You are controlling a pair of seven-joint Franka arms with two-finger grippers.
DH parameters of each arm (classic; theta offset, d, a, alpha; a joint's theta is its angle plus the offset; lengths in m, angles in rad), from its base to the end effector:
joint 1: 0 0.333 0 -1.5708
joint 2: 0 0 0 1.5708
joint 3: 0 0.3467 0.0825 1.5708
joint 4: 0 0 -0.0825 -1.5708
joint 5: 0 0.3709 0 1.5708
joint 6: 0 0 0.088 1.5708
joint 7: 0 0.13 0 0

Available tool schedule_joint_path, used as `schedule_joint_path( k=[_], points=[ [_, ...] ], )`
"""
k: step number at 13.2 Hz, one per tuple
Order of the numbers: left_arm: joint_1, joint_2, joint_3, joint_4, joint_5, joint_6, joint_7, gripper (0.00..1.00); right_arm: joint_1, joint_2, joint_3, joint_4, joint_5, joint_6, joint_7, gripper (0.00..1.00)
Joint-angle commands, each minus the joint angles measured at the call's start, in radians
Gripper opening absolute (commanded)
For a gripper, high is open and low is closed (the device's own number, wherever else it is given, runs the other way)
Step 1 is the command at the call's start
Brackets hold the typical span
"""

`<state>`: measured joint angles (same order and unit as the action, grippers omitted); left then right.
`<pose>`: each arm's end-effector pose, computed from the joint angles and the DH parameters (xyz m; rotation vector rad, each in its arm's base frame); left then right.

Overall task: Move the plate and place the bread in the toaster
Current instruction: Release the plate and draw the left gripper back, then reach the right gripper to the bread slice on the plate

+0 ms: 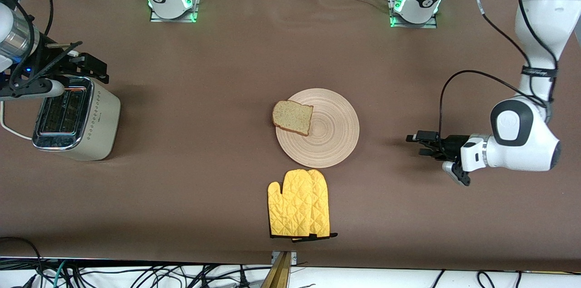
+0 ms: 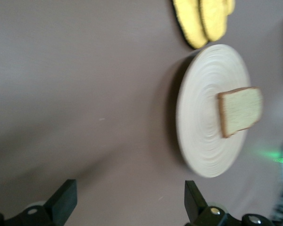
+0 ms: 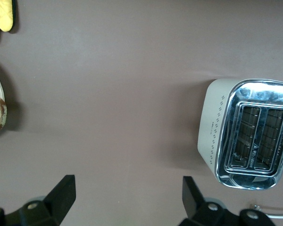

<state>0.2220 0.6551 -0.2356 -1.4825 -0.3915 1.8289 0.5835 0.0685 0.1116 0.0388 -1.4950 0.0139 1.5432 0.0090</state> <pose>0.6841 -0.0215 0.2993 2.5114 -0.5235 -0.1799 0.5704 0.0620 0.6023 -3.1217 -0.1533 0.1005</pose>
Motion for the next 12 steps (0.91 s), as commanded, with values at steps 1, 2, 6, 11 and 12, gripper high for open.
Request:
schedule_joint_path(
  k=[1, 2, 6, 11, 12],
  points=[
    [-0.029, -0.145, -0.01, 0.007, 0.278, -0.003, -0.147, 1.0, 0.026, 0.005, 0.03, -0.025, 0.055, -0.02, 0.049, 1.0],
    [-0.038, -0.188, -0.013, 0.007, 0.352, -0.003, -0.171, 1.0, 0.036, 0.028, 0.033, -0.039, 0.131, -0.02, 0.095, 1.0],
    [-0.053, -0.342, -0.016, 0.011, 0.545, -0.135, -0.204, 1.0, 0.137, 0.075, 0.035, -0.201, 0.345, 0.194, 0.118, 1.0],
    [-0.256, -0.521, 0.2, -0.088, 0.452, -0.132, -0.563, 1.0, 0.278, 0.149, 0.059, -0.428, 0.472, 0.654, 0.127, 1.0],
    [-0.266, -0.572, 0.209, -0.138, 0.4, -0.119, -0.56, 1.0, 0.299, 0.167, 0.072, -0.45, 0.504, 0.723, 0.132, 1.0]
  ],
)
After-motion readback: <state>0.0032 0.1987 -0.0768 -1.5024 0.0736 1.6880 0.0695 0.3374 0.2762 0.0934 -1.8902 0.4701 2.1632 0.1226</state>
